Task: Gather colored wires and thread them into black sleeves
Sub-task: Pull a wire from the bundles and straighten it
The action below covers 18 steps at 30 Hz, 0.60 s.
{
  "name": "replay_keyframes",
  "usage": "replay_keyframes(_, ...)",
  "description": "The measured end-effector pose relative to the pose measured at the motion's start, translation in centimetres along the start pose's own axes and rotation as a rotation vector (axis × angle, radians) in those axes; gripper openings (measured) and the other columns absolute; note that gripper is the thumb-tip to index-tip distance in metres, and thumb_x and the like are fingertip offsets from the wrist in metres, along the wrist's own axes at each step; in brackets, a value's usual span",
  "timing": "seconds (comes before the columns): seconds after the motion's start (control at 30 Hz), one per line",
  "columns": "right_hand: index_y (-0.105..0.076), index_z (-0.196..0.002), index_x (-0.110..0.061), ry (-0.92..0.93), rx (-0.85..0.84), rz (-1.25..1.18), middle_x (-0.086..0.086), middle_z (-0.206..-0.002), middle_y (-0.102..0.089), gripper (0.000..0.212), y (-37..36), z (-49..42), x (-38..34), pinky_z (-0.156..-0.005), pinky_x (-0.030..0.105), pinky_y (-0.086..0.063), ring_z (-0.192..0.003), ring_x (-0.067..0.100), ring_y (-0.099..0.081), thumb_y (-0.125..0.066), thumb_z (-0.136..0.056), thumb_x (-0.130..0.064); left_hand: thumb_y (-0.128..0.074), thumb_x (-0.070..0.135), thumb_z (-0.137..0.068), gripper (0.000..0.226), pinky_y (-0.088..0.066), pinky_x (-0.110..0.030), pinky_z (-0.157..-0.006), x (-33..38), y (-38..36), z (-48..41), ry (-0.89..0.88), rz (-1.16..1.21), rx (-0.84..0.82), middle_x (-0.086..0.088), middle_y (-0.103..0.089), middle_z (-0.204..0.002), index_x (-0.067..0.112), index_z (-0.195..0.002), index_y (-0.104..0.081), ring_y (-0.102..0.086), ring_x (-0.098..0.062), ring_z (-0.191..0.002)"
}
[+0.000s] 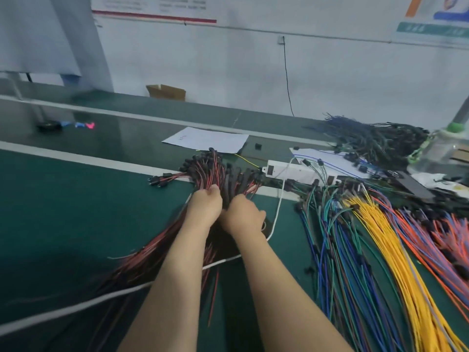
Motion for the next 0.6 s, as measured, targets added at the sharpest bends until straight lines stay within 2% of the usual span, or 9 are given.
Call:
replay_keyframes(0.13, -0.046, -0.12, -0.006, -0.122, 0.051, -0.186, 0.013, -0.12, -0.061, 0.038, 1.1, -1.0, 1.8, -0.097, 0.041, -0.033, -0.114, 0.033, -0.055, -0.055, -0.09, -0.027, -0.037, 0.021, -0.097, 0.032, -0.043, -0.038, -0.089, 0.3, -0.4, -0.2, -0.083, -0.417, 0.002, -0.018, -0.059, -0.119, 0.004, -0.115, -0.057, -0.054, -0.035, -0.11)
replay_keyframes(0.23, -0.047, -0.121, -0.006, -0.119, 0.039, -0.134, 0.013, -0.122, -0.061, 0.039, 0.8, -1.4, 1.5, -0.097, 0.04, -0.034, -0.115, 0.032, -0.055, -0.054, -0.091, -0.031, -0.045, 0.018, -0.092, 0.026, -0.046, -0.039, -0.082, 0.3, -1.0, 0.0, -0.096, -0.601, -0.025, -0.017, -0.061, -0.114, 0.003, -0.107, -0.061, -0.056, -0.037, -0.103)
replay_keyframes(0.3, -0.046, -0.123, -0.006, -0.098, 0.035, -0.059, 0.012, -0.123, -0.061, 0.04, 0.4, -1.6, 1.1, -0.098, 0.04, -0.032, -0.116, 0.031, -0.055, -0.054, -0.092, -0.03, -0.047, 0.015, -0.091, 0.024, -0.047, -0.039, -0.078, 0.5, -1.2, 0.1, -0.112, -0.635, -0.026, -0.018, -0.061, -0.111, 0.002, -0.104, -0.062, -0.058, -0.037, -0.099)
replay_keyframes(0.37, -0.047, -0.121, -0.006, -0.093, 0.041, -0.075, 0.011, -0.12, -0.062, 0.038, 0.4, -1.7, 0.9, -0.097, 0.04, -0.031, -0.114, 0.03, -0.056, -0.055, -0.091, -0.028, -0.046, 0.01, -0.09, 0.026, -0.046, -0.038, -0.079, 0.8, -0.8, 0.2, -0.148, -0.626, 0.019, -0.013, -0.06, -0.115, 0.009, -0.111, -0.061, -0.057, -0.034, -0.103)
replay_keyframes(0.5, -0.058, -0.113, -0.002, -0.168, 0.107, -0.521, 0.015, -0.109, -0.065, 0.031, 3.1, -2.2, 2.4, -0.093, 0.037, -0.042, -0.106, 0.034, -0.059, -0.052, -0.092, -0.025, -0.048, 0.007, -0.091, 0.027, -0.044, -0.036, -0.089, 1.6, -1.3, 0.2, -0.285, -0.518, 0.099, -0.008, -0.059, -0.12, 0.015, -0.113, -0.061, -0.055, -0.029, -0.109)
replay_keyframes(0.53, -0.059, -0.112, 0.002, -0.174, 0.14, -0.621, 0.018, -0.103, -0.066, 0.031, 4.2, -2.4, 3.1, -0.089, 0.038, -0.046, -0.102, 0.035, -0.061, -0.05, -0.093, -0.021, -0.05, 0.006, -0.09, 0.026, -0.044, -0.035, -0.089, 1.5, -1.8, 0.1, -0.286, -0.522, 0.088, -0.007, -0.06, -0.118, 0.015, -0.112, -0.061, -0.056, -0.028, -0.108)
replay_keyframes(0.6, -0.056, -0.11, 0.005, -0.176, 0.173, -0.718, 0.013, -0.076, -0.064, 0.027, 6.2, -2.8, 4.8, -0.081, 0.04, -0.05, -0.088, 0.035, -0.064, -0.047, -0.092, -0.013, -0.054, 0.009, -0.09, 0.025, -0.045, -0.036, -0.089, 0.9, -3.2, -0.1, -0.258, -0.615, 0.029, -0.009, -0.059, -0.119, 0.013, -0.115, -0.06, -0.056, -0.029, -0.108)
Point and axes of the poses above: each hand's wrist, its own z-axis away from the middle knuckle, its own y-axis out of the back of the hand, x = y × z, the point moved 7 cm from there along -z, towards the middle knuckle
